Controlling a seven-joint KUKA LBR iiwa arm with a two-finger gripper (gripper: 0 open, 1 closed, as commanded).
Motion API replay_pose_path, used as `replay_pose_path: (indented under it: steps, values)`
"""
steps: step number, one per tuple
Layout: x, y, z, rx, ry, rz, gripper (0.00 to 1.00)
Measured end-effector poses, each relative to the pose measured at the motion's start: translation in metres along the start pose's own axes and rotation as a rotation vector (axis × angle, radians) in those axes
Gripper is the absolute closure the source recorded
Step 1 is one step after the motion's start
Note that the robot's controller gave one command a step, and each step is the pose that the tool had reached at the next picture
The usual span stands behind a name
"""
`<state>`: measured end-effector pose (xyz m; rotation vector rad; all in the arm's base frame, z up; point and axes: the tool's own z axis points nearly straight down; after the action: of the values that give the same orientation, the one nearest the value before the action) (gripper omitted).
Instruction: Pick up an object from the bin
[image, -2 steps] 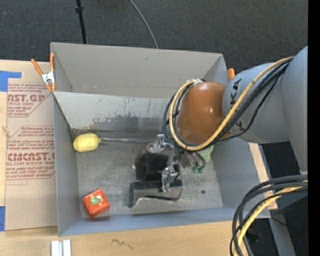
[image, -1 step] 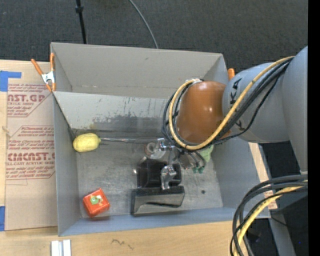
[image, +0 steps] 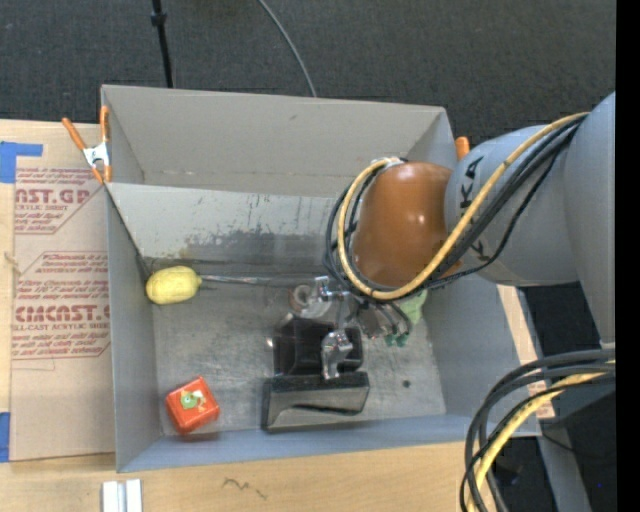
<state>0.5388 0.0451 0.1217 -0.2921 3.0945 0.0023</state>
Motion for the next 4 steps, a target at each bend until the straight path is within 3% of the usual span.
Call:
replay_pose_path:
  steps: [1, 2, 3, 4]
  values:
    - [0.003, -0.002, 0.005, 0.001, -0.023, -0.066, 1.00]
    - [0.002, -0.002, 0.005, 0.001, -0.032, -0.113, 1.00]
    - [-0.001, 0.000, -0.023, -0.001, 0.016, -0.068, 1.00]
    - [-0.005, 0.001, -0.042, -0.002, 0.026, -0.066, 1.00]
